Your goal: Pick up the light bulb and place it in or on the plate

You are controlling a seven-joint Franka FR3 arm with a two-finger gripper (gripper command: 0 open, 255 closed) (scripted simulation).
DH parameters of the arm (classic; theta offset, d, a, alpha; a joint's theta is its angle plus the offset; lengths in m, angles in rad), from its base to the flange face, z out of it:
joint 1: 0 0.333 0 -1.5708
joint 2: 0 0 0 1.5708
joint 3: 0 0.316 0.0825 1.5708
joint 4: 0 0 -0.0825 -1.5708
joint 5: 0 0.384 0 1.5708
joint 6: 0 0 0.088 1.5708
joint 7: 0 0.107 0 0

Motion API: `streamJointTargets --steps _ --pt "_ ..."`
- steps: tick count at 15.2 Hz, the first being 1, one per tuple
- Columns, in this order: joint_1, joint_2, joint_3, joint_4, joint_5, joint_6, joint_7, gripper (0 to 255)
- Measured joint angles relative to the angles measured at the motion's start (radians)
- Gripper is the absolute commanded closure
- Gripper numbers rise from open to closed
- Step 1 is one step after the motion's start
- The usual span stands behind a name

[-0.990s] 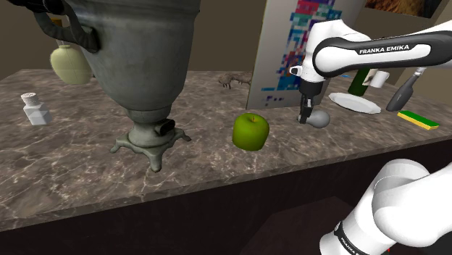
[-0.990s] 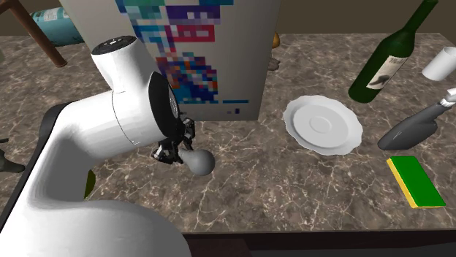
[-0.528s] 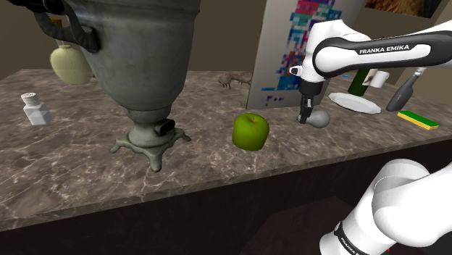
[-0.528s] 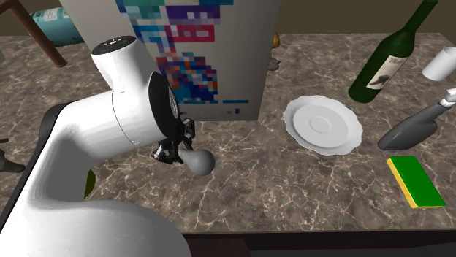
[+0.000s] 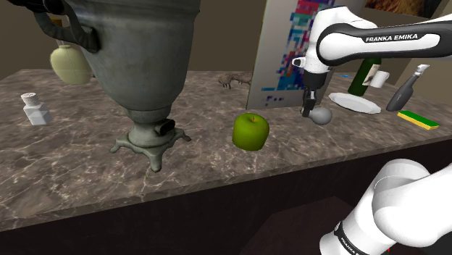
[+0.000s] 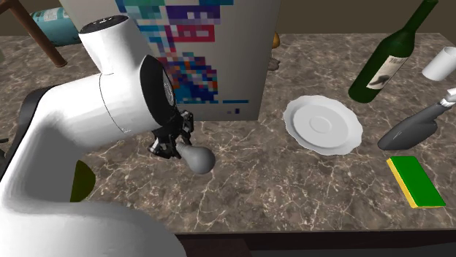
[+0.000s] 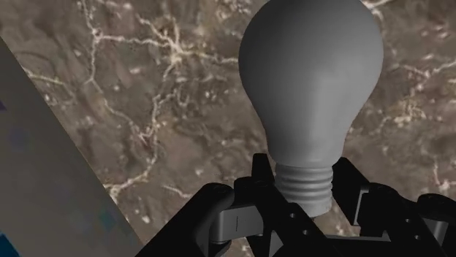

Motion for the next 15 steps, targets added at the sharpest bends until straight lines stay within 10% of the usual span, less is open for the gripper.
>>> streamJointTargets --steps 15 --pt "-0.011 0.041 -0.040 0.193 -0.007 -0.134 -0.096 255"
